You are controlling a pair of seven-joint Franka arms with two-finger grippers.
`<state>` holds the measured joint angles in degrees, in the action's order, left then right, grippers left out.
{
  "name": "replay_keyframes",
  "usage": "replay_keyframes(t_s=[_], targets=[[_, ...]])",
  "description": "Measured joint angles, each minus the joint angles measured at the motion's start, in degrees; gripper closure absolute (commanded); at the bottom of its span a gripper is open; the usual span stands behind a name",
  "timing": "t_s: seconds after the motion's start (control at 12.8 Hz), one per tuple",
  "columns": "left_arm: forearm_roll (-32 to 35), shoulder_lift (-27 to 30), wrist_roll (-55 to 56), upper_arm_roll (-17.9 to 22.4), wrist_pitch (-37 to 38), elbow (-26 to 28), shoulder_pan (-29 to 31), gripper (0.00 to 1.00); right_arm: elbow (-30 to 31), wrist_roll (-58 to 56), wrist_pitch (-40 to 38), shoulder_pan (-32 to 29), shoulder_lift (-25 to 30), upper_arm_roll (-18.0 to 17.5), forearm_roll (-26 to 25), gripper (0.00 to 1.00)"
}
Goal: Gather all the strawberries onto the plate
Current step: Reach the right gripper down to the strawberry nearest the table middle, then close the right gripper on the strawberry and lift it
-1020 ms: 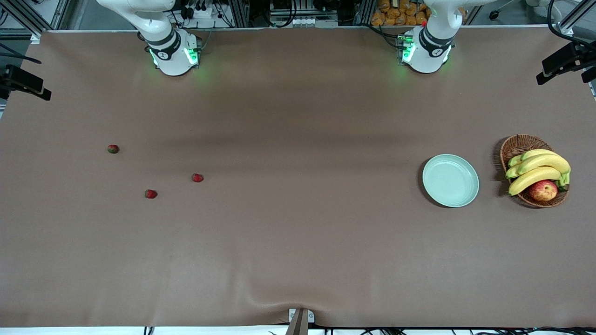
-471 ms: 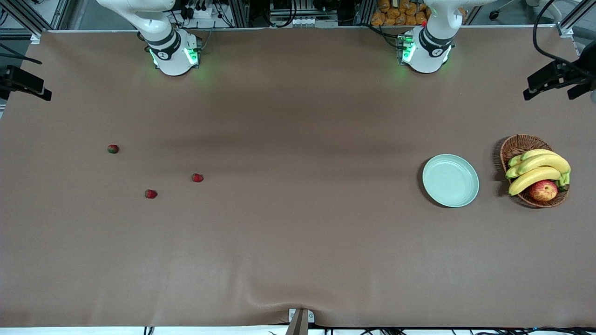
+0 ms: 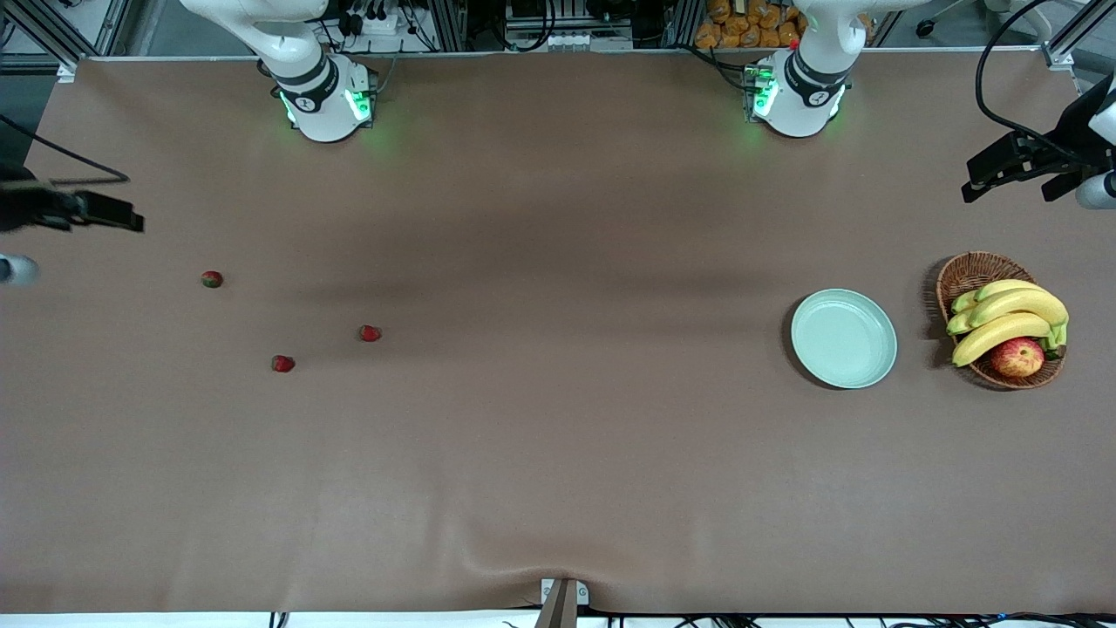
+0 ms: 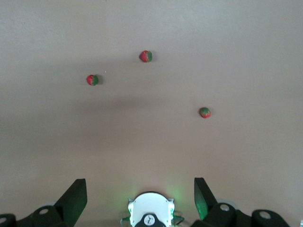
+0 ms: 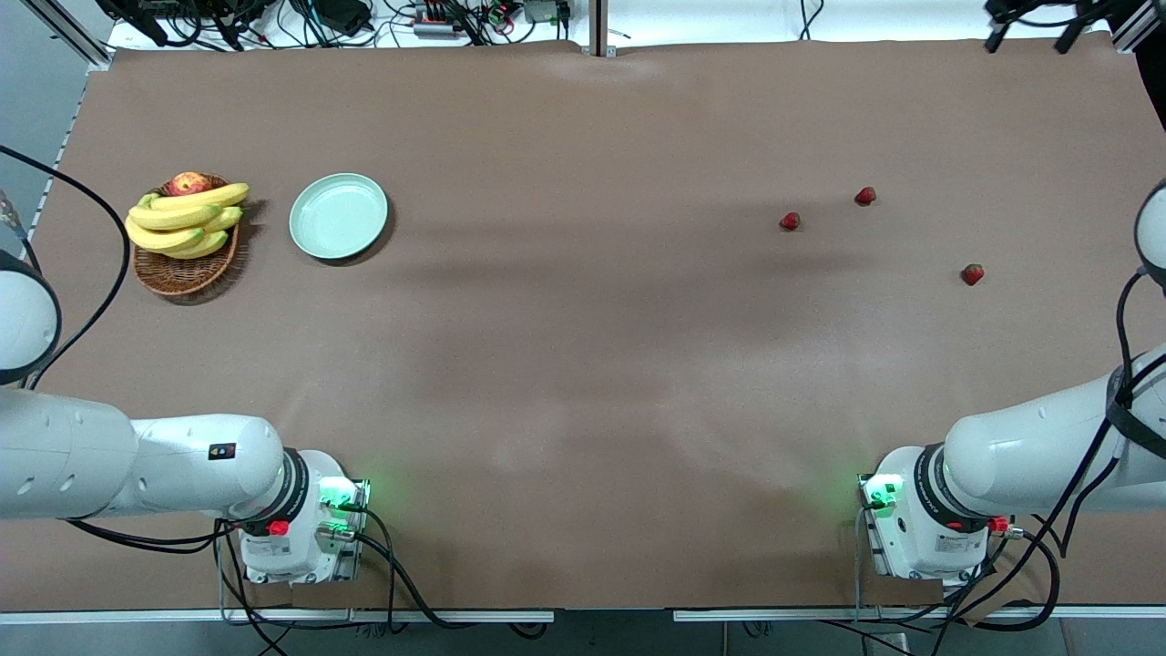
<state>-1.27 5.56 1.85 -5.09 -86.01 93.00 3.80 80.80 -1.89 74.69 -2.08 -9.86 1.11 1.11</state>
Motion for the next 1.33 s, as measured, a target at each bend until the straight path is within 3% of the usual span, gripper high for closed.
replay_keyframes(t_s=[0.39,0.55,1.02,1.33], targets=[[0.01,0.09,0.0,-0.03,-0.23,0.46,0.02,0.0,17.34,0.16,21.37,3.37,-4.44,-0.06,-0.01,0.0],[0.01,0.06,0.0,-0.04,-0.28,0.61,0.03,0.0,21.48,0.14,28.48,3.29,-8.72,0.07,-0.02,0.0],[0.01,0.17,-0.06,-0.26,-0.32,0.76,0.0,0.0,22.18,-2.1,45.13,2.38,-22.53,0.34,-0.02,0.0],[0.01,0.2,-0.06,-0.4,-0.32,0.76,0.0,0.0,22.07,-4.61,50.43,1.09,-26.48,0.34,-0.02,0.0]])
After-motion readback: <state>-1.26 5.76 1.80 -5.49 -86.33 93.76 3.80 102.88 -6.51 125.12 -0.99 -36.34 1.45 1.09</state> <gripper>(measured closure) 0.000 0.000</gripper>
